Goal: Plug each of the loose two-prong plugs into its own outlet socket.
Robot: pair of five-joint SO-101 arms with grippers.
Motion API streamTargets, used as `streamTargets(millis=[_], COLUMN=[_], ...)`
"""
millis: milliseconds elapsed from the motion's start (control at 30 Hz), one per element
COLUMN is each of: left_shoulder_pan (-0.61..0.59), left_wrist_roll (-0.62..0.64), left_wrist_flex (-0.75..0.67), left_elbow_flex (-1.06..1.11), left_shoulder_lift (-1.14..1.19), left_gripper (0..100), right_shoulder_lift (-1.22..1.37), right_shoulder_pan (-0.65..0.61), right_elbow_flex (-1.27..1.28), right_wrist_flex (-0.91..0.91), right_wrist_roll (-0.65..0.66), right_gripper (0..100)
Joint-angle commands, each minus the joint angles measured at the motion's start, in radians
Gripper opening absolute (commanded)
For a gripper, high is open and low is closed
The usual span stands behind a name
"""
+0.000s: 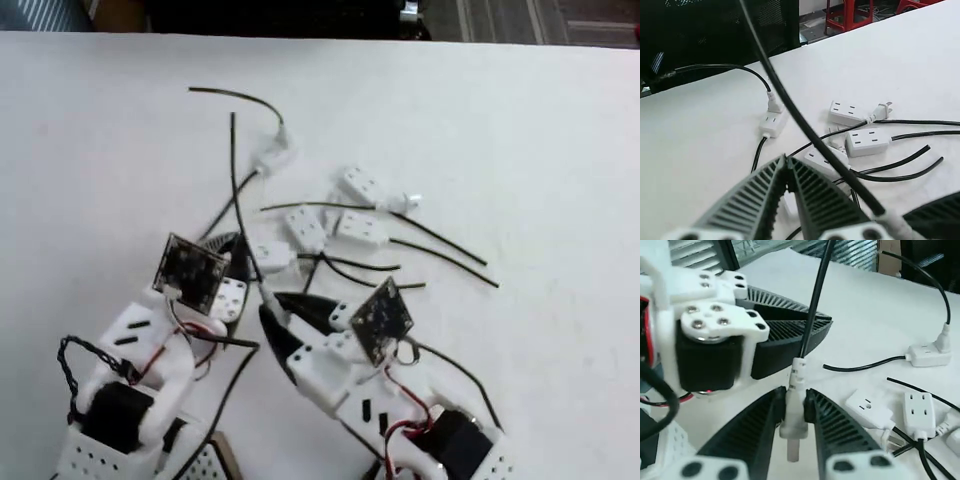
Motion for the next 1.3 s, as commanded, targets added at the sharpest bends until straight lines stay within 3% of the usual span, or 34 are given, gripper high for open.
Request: streamTargets(millis=[0, 100, 367, 900, 1000, 1133, 1267], left_shoulder_pan=[0.013, 0.051, 0.239, 0.243, 0.170, -0.031, -0.128], left_wrist_roll=[-0.009, -0.017, -0.216, -0.273, -0.239, -0.155, -0.172], left_wrist_flex=[-0.015, -0.017, 0.014, 0.020, 0.011, -0.021, -0.014], left_elbow_flex=[-0.005, -0.009, -0.012, -0.012, -0.014, -0.014, -0.014], left_shoulder_lift=[-0.012, -0.015, -0.015, -0.015, -0.015, -0.008, -0.007], left_gripper=[2, 2, 2, 2, 2, 2, 2], right_shoulder_lift=[-0.031, -0.028, -0.028, -0.028, -0.028, -0.027, -0.027], right_shoulder_pan=[-0.022, -0.036, -0.038, -0.012, 0.070, 0.199, 0.294], right_elbow_flex=[0.003, 0.005, 0.008, 0.031, 0.032, 0.035, 0.054], right_wrist_flex=[-0.044, -0.044, -0.038, -0.036, -0.038, -0.042, -0.053], right_wrist_roll=[0.020, 0.020, 0.021, 0.021, 0.017, 0.011, 0.009], right_gripper=[1.7, 1.7, 1.7, 1.7, 1.7, 1.7, 1.7])
